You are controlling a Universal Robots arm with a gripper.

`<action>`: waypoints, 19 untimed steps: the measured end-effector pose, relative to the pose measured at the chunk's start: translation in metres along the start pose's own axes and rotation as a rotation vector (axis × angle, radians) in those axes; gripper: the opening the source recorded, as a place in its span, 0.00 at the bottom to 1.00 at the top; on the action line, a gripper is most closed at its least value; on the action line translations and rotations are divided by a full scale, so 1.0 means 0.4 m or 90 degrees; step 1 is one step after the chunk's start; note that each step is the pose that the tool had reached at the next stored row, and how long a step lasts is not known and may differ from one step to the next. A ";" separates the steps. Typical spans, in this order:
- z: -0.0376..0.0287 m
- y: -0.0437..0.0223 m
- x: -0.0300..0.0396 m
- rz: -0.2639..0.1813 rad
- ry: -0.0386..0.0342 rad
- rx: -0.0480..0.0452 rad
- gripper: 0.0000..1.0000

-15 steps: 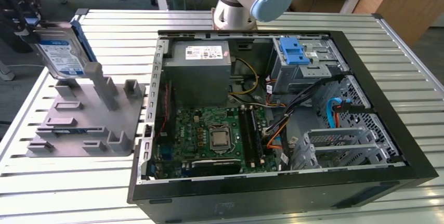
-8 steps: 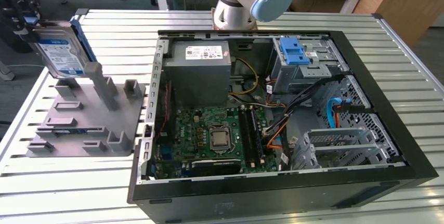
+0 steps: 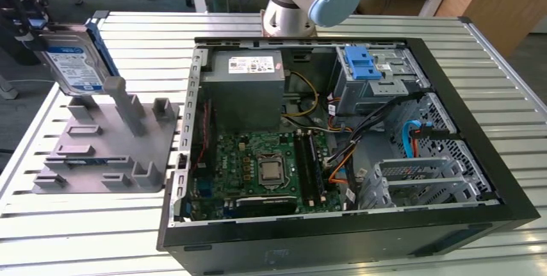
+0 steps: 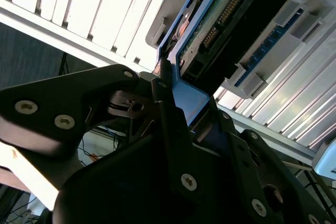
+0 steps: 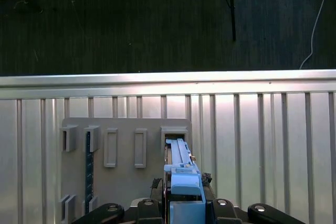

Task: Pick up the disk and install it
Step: 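Pick up the disk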

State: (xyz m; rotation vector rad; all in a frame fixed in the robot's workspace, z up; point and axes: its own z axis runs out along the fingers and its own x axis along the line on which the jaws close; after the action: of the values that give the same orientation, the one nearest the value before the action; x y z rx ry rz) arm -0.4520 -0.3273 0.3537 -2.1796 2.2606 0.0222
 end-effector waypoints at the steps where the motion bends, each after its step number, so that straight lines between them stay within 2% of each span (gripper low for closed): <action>1: -0.001 0.000 0.000 0.000 0.0000 -0.0001 0.36; 8: -0.012 0.000 0.000 0.000 0.0000 0.0000 0.36; 19: -0.060 0.001 -0.001 0.000 0.0000 0.0000 0.36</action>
State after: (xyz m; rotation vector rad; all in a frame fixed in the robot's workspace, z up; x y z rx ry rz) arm -0.4520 -0.3272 0.3777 -2.1796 2.2605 0.0222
